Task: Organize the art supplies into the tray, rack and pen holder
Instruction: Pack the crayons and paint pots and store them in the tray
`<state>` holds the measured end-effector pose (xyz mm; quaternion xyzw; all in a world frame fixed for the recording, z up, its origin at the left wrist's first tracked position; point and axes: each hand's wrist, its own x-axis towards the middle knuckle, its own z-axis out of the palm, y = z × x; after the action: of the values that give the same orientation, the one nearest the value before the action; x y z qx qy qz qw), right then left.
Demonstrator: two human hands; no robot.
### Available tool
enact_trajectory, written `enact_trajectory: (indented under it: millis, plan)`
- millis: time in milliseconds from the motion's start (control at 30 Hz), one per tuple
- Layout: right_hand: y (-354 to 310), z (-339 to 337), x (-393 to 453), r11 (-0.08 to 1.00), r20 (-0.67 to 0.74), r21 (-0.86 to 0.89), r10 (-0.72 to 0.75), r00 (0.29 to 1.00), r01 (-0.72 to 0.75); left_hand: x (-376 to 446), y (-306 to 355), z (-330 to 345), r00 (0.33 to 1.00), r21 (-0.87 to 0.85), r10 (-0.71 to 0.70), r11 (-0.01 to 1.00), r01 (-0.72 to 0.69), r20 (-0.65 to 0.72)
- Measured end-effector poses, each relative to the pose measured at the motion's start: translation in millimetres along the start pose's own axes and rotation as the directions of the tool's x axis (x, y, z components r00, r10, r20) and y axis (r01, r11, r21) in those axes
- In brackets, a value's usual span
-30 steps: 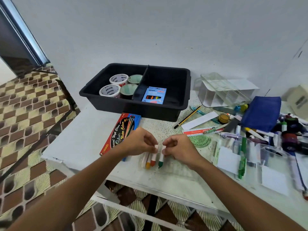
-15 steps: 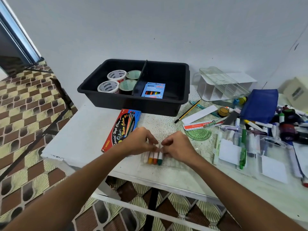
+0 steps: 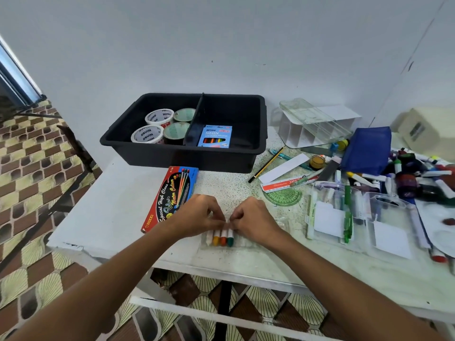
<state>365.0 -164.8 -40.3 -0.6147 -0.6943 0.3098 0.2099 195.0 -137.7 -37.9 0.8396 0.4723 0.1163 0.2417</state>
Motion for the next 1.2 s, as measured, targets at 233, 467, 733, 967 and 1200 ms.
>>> enact_trajectory:
  millis: [233, 467, 733, 967, 1200]
  plan:
    - [4, -9, 0, 0.998, -0.02, 0.03, -0.061, 0.998, 0.062, 10, 4, -8, 0.999, -0.001, 0.03, 1.0, -0.03, 0.03]
    - [36, -78, -2, 0.989, -0.245, 0.151, 0.025, 0.969, 0.013, 58, 46, -5, 0.993, 0.012, 0.115, 0.993, -0.115, -0.005]
    - [119, -184, -47, 0.974, -0.52, 0.21, 0.184, 0.834, -0.083, 138, 130, 40, 0.957, -0.069, 0.281, 0.956, -0.286, -0.074]
    - [196, -251, -81, 0.948, -0.658, 0.09, 0.287, 0.696, -0.306, 208, 199, 73, 0.875, 0.171, 0.48, 0.87, -0.463, -0.071]
    - [236, -270, -89, 0.771, -0.607, -0.198, 0.388, 0.693, -0.605, 243, 232, 84, 0.891, 0.314, 0.411, 0.834, -0.453, 0.193]
